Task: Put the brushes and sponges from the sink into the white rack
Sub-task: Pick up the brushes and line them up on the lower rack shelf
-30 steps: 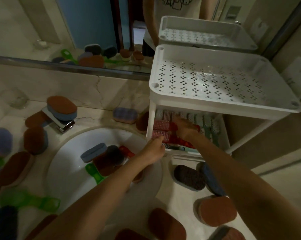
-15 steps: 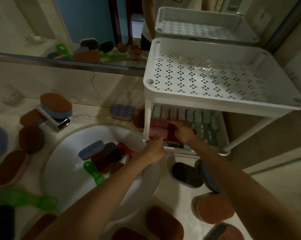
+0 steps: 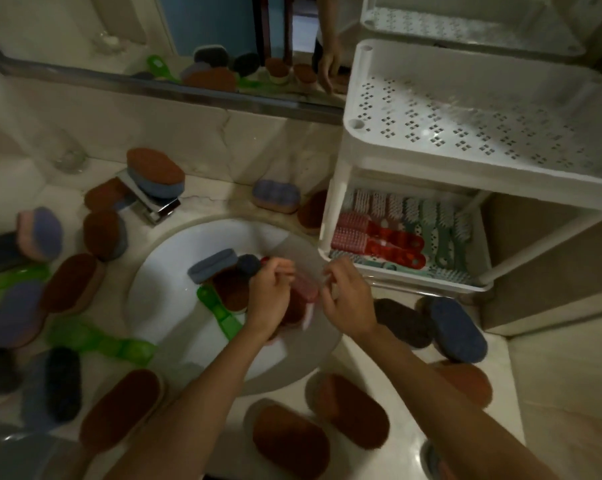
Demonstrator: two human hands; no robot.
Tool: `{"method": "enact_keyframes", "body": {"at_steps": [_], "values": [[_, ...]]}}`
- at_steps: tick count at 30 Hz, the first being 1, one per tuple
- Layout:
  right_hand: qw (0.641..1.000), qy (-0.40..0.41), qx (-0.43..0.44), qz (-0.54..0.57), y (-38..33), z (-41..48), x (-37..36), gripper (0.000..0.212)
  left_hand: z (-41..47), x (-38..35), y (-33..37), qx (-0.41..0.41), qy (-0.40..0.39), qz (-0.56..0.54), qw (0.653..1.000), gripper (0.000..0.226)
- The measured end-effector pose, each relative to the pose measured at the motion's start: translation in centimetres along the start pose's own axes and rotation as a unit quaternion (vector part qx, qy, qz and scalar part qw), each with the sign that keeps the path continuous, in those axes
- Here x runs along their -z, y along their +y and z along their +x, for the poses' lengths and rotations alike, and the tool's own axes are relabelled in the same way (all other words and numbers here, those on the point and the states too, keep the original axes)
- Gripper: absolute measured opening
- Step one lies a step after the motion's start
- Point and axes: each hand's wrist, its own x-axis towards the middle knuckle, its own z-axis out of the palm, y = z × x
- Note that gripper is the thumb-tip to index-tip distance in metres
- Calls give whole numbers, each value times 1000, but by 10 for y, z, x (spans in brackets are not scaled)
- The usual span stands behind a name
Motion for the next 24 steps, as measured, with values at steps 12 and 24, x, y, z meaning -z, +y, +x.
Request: {"method": "enact_keyframes", "body": {"at_steps": [12, 24], "values": [[876, -387, -234, -165, 29, 17, -131, 55, 48, 63, -130, 207, -42, 239, 948, 40], [857, -405, -242, -205, 65, 39, -172, 37, 81, 60, -180, -194, -249, 639, 702, 26]]}}
